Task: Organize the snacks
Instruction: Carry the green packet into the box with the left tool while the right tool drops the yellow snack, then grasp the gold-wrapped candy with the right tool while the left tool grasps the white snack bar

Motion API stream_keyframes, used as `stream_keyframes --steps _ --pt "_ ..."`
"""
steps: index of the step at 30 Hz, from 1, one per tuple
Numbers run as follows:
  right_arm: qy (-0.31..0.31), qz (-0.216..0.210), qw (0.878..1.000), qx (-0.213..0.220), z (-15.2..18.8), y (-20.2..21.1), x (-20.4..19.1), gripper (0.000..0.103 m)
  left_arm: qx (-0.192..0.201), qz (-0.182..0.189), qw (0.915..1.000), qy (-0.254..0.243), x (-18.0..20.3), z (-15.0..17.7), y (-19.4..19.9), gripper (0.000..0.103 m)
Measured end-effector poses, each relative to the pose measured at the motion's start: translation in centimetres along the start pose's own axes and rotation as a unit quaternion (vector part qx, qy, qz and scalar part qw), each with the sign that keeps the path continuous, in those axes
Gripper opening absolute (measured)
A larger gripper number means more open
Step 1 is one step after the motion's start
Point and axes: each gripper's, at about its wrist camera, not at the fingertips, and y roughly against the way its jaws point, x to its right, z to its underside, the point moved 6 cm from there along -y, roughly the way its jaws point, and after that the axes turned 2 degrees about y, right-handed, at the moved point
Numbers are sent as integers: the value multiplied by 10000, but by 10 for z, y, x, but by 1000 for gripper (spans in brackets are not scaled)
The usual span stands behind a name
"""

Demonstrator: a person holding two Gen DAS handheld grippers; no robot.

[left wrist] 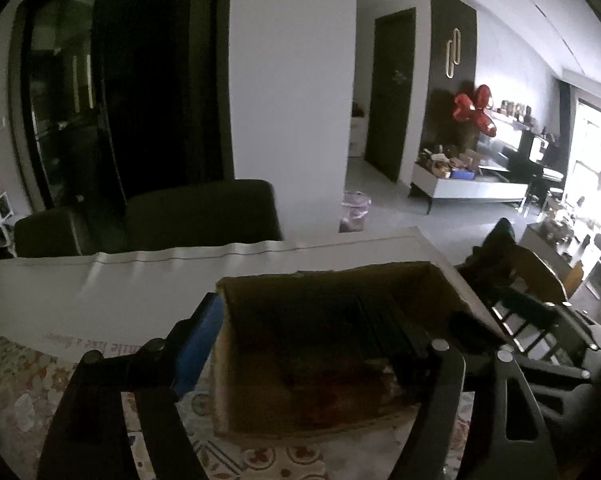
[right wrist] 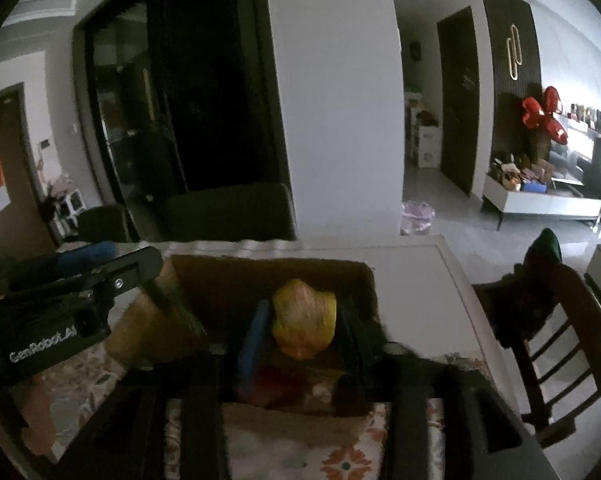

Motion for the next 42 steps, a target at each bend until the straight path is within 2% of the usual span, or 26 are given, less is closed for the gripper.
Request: stream_keyframes --steps 3,6,8,17,22,31,39,42 --pt "-24 194 9998 88 1 3 5 68 107 -90 9998 -106 -1 5 8 77" --pt "-167 187 9996 158 4 11 9 68 245 -129 9993 -257 0 7 20 83" --pt "-220 172 9993 233 7 21 8 68 376 -147 9986 -343 1 8 33 83" --pt "-346 171 9978 533 13 70 1 68 800 -15 9955 -514 2 15 90 88" --pt "-379 227 9966 696 20 96 -2 68 888 39 9945 -551 3 23 115 88" --pt "-382 315 9965 667 53 124 -5 68 783 137 9947 -647 7 67 138 88" --pt "-345 456 9975 408 94 136 0 68 583 157 9955 -732 13 119 149 88" --pt "-378 489 9976 298 110 141 2 68 429 268 9965 -668 15 139 151 88"
